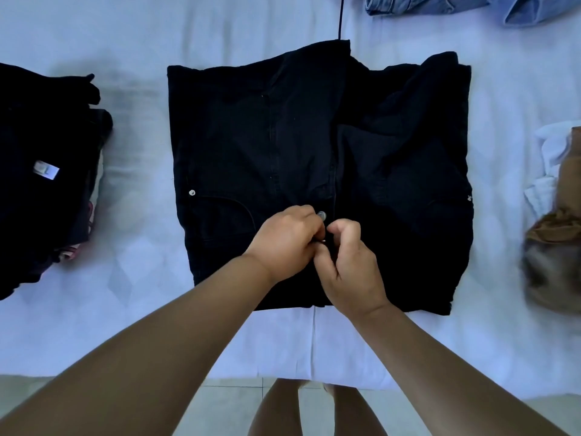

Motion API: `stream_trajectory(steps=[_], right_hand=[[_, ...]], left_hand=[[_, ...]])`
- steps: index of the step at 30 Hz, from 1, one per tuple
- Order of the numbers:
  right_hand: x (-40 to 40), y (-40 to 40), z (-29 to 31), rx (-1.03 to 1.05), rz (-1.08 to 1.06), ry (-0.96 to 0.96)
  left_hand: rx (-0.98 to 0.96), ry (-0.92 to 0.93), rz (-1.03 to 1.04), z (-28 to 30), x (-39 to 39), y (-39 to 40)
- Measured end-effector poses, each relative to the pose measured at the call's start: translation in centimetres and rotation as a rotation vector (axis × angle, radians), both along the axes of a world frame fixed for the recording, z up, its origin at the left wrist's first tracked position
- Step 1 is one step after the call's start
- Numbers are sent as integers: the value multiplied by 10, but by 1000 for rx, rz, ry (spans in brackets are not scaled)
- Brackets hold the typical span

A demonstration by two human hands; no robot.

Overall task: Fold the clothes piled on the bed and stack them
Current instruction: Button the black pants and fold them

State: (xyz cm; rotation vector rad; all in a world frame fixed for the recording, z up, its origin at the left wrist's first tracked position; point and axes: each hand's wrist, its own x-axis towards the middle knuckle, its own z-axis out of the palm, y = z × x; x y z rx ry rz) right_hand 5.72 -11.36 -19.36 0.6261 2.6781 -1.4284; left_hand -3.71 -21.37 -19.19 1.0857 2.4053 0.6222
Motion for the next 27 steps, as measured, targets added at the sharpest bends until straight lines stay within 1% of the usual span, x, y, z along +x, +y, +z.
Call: stream_trajectory(steps=[3,5,7,9,11,12,14,16,18,20,22,24,26,27], right_hand=[[-3,4,-3,39,22,-13],[-4,5,-6,89,39,-14],[-6,4,-7,175,33,-9],[-7,1,-10,323,-17,-26],[-6,-1,-13,477,-120,-92],[-6,-2,-14,507,-159,-140],[-5,-5,-14,508,-171,-204],[-7,-5,-13,479,-161,-262],[-12,-3,-11,415,-153,-326],[-15,-1,-11,329,-170,-346],[-16,-1,-14,272,-206,-325],[-17,-4,-18,248,-214,-260],[-13,-4,-24,283,-180,-155],[-10,-3,-26,342,-153,-86]], left_hand=[[-130,-75,-150,8,-16,3],[-199,-120,-201,13,-24,7],[-229,-143,-202,14,-26,12],[-240,-156,-181,12,-25,14],[-236,-190,-138,10,-25,15],[-231,-214,-115,11,-25,15],[-222,-244,-94,10,-25,15],[-216,-237,-101,9,-25,15],[-196,-210,-124,8,-25,15],[-173,-174,-165,8,-24,14],[-170,-127,-210,8,-23,13],[-184,-124,-222,8,-24,12],[-229,-180,-209,9,-27,12],[-262,-221,-199,11,-30,13]])
